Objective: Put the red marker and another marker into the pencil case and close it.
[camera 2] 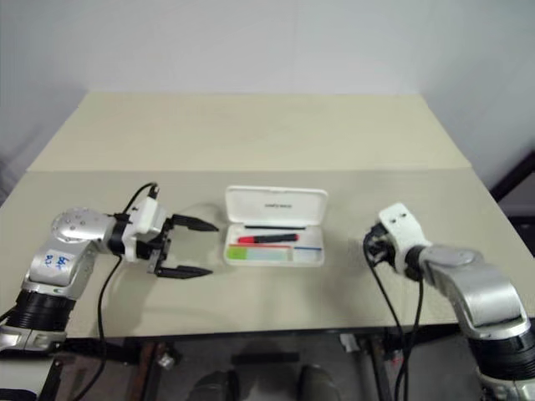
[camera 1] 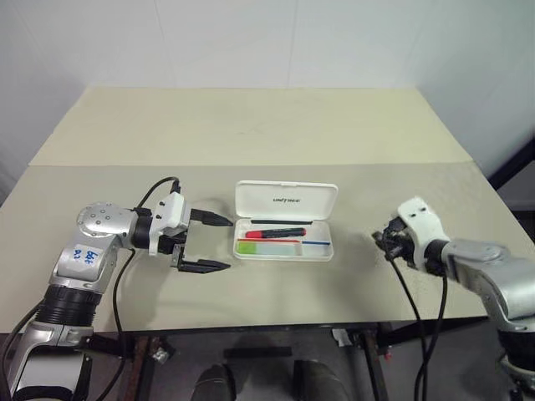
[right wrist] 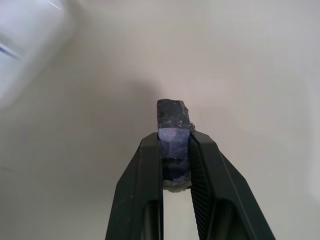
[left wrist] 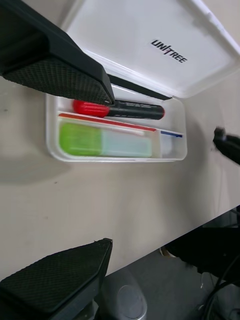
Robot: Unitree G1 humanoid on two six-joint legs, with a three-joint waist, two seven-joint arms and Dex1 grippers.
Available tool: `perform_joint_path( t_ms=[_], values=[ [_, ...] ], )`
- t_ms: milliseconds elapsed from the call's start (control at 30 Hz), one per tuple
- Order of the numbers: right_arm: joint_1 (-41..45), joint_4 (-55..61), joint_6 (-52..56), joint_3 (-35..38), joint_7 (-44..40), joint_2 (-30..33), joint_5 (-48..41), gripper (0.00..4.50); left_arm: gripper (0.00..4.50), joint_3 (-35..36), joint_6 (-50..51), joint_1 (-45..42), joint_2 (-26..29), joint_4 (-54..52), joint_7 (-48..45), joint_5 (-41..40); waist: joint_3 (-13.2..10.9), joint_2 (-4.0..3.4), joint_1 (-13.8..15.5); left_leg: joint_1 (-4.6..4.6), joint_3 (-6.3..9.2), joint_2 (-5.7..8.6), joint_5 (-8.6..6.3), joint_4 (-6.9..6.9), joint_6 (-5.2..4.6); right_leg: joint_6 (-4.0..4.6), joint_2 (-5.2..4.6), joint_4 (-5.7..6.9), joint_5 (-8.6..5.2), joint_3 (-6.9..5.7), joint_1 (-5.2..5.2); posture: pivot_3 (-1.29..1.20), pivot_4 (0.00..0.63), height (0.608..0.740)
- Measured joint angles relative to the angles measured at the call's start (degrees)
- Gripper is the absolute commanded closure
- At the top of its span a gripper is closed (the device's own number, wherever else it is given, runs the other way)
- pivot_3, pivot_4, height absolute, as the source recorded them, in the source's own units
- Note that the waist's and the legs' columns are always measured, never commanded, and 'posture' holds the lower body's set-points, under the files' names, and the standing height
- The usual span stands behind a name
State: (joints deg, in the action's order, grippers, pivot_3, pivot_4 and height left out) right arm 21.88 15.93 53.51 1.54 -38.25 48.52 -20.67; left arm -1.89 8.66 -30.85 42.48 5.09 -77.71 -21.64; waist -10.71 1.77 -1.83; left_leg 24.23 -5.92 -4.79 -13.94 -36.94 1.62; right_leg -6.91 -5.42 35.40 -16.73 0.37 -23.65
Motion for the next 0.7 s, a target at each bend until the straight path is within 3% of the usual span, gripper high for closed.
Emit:
perform_joint_path(
  t_ms=[133,333,700],
  values=[
    [4.35,-5.64,-12.26,-4.68,-13.39,1.83,0.16,3.97,0.0,0.94,0.0,0.21,0.31,-0.13,0.26,-0.09,0.0,-0.01,0.06,0.01,0.02,-0.05,-0.03,0.08,0.11,-0.09,0.08,0.12,-0.12,-0.01,-0.09,0.0,0.15,0.74],
    [15.76,-12.51,-22.79,-11.77,-29.95,-0.88,0.14,3.97,0.0,1.9,0.18,1.45,1.05,-1.42,0.98,-0.25,-0.07,-0.12,0.23,0.02,-0.01,-0.06,-0.05,0.04,0.14,-0.08,0.06,0.14,-0.14,-0.02,-0.11,0.0,0.15,0.74],
    [18.82,-19.2,-30.49,-19.67,-40.02,-4.08,6.02,3.97,0.0,3.93,2.34,5.03,2.66,-5.32,2.76,-0.83,-0.07,-0.12,0.26,0.03,-0.04,-0.06,-0.12,-0.07,0.14,0.0,0.03,0.24,-0.19,-0.03,-0.13,0.0,0.15,0.74]
  ],
)
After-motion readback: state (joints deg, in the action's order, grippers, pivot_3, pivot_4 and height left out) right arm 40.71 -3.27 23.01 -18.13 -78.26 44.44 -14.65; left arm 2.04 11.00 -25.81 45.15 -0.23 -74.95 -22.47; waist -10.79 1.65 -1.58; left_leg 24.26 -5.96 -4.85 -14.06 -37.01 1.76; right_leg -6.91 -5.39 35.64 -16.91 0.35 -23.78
